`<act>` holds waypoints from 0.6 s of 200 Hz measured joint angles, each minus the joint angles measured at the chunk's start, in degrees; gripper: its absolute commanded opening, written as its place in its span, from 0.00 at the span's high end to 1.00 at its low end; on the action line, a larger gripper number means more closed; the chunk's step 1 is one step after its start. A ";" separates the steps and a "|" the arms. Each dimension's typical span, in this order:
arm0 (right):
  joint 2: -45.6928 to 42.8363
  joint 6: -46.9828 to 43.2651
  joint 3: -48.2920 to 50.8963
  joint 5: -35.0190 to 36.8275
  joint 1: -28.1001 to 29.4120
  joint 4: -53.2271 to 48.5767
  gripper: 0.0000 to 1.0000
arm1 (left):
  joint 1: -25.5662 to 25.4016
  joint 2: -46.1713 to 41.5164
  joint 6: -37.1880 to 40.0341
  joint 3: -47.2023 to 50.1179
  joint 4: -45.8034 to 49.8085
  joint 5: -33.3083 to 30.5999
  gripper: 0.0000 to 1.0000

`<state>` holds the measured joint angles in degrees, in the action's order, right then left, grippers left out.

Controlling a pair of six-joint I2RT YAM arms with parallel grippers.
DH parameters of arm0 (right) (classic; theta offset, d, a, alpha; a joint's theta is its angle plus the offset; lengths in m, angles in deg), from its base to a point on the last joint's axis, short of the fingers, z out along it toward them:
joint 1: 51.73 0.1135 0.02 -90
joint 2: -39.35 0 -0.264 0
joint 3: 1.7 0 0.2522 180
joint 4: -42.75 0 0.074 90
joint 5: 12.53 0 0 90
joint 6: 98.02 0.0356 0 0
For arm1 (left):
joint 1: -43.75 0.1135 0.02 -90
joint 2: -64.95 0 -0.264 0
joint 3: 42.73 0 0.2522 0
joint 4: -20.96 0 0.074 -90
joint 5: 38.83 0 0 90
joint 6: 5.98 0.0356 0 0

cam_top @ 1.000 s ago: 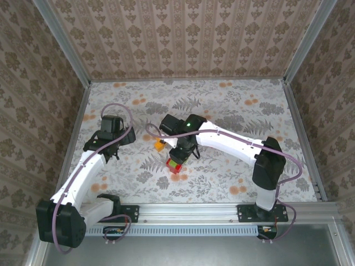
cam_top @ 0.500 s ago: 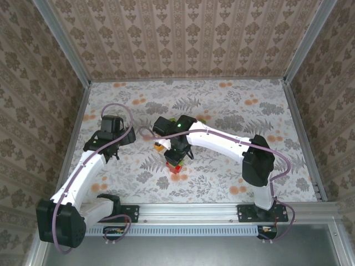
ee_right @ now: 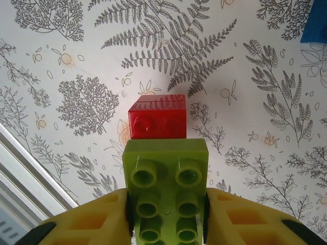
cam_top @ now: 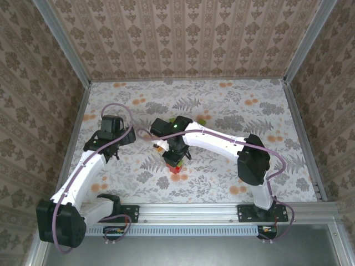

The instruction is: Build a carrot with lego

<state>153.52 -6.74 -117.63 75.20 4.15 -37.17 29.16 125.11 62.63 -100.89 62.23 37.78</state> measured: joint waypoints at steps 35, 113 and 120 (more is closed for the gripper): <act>0.20 0.00 -0.17 -0.42 0.22 -0.11 0.63 | -0.02 0.00 0.00 0.00 0.00 0.00 0.05; 1.20 -0.04 -1.20 -1.05 0.42 -0.37 0.63 | -0.02 0.00 0.02 0.00 0.00 0.00 0.05; 1.20 -0.07 -1.20 -1.05 0.42 -0.44 0.63 | -0.02 0.00 0.02 0.00 0.00 0.00 0.05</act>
<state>154.72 -6.81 -118.83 74.16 4.56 -37.60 29.14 125.11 62.65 -100.89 62.23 37.78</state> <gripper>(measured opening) 0.368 0.953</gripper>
